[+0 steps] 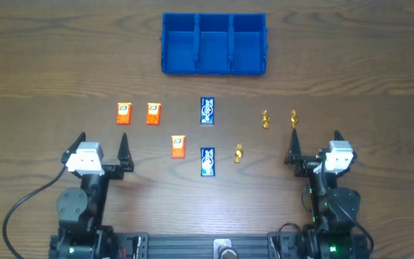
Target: Sort Candies Into Trays
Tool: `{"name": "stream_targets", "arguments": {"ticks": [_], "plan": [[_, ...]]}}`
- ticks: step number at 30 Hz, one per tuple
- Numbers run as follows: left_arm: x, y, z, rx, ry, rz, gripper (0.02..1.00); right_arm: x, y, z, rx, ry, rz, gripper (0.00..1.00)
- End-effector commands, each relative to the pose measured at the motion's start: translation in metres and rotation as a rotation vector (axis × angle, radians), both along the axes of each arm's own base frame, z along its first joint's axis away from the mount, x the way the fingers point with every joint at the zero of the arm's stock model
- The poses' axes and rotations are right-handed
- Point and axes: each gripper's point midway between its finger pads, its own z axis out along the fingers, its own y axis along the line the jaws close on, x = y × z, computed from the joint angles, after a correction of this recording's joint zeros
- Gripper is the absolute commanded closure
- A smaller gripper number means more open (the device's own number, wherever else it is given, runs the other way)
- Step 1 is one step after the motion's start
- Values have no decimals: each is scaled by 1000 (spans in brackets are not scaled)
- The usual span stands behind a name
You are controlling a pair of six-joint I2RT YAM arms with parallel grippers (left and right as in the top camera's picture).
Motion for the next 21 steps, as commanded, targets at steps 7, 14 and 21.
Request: {"name": "stream_targets", "arguments": {"ticks": [7,14,21], "plan": [[-1,2,-17,19,51,7,23,0,0,-1,-13,-3,4,3],[-1,3,-17,25,50,12,20,0,0,-1,-13,-3,4,3],[-1,13,-17,65,48,67,20,0,0,-1,-13,-3,4,3]]}}
